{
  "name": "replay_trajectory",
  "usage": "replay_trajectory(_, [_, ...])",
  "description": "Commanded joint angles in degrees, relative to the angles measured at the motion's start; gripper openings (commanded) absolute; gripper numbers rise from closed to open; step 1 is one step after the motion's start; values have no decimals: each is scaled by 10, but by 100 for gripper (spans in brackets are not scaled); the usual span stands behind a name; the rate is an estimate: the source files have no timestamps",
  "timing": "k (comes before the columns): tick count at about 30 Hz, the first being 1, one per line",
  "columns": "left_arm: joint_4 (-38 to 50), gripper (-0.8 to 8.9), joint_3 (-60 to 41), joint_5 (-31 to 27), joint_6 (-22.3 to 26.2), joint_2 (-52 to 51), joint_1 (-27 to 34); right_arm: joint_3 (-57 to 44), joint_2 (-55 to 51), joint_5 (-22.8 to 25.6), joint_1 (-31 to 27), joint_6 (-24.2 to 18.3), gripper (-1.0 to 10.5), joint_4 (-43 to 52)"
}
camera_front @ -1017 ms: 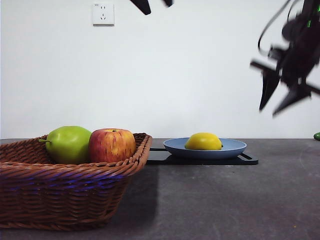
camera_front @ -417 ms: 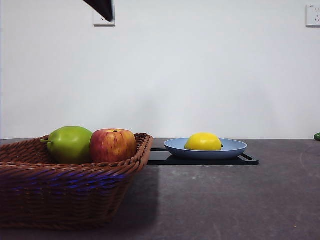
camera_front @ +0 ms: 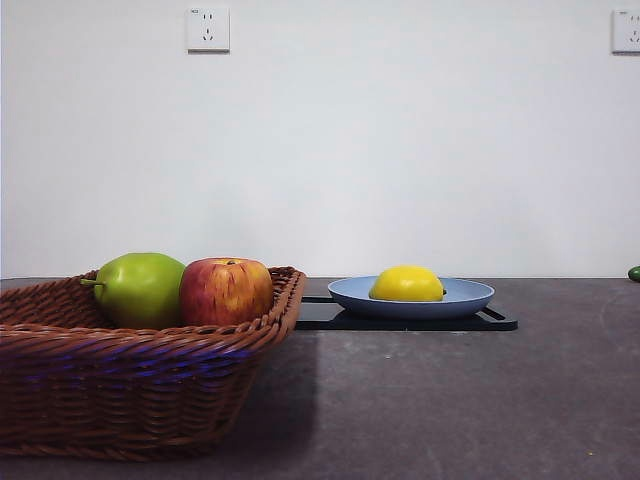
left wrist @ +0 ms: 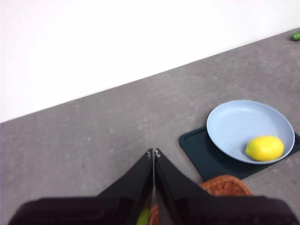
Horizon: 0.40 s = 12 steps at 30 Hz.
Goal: Take the lemon from the basket,put the lemon in the plate,hand out the plate
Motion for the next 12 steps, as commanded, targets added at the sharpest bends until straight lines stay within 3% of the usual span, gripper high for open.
replay_trajectory(1, [41,6,-89,0,-13,-80,2,-87,-61,33,25,6,2,45])
replay_trajectory(6, [71,6,-216,0,-14,-214,2,-247,-196,78,67,6,2,110])
replay_trajectory(12, [70,6,-280,0,-24,-325,2,-349,-323,83,93,32,4,117])
